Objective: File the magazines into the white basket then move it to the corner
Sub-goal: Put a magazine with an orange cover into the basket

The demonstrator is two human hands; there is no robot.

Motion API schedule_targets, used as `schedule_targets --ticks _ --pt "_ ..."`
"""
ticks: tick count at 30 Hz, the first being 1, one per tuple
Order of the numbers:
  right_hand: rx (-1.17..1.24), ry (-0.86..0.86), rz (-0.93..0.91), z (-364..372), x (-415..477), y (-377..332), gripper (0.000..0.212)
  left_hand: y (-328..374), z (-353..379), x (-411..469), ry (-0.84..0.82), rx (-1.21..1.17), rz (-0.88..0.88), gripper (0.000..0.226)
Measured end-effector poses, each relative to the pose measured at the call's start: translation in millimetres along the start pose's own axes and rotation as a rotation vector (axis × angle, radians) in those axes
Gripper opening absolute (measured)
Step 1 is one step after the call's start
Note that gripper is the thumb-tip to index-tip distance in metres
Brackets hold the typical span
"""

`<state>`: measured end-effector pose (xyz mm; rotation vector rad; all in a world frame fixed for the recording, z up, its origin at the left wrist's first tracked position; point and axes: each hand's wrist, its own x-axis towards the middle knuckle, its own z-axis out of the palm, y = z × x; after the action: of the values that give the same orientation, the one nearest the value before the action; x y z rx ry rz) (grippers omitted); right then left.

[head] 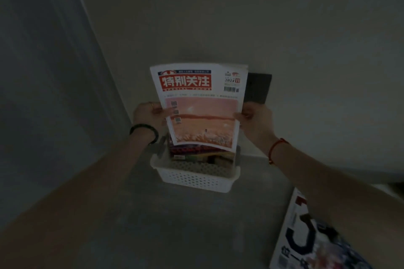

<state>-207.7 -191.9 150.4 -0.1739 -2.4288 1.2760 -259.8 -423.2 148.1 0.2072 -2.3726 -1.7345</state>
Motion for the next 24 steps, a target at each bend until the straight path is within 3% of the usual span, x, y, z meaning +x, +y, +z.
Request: schedule_targets --ticks 3,11,24 --pt "-0.062 0.006 0.076 22 6 17 0.01 -29 10 15 -0.035 0.094 -0.028 0.01" --pt "-0.072 -0.03 0.25 63 4 47 0.011 -71 22 26 -0.032 0.168 -0.078 0.026" --pt "-0.002 0.061 0.353 78 2 59 0.015 -78 19 36 0.061 0.18 -0.085 0.038"
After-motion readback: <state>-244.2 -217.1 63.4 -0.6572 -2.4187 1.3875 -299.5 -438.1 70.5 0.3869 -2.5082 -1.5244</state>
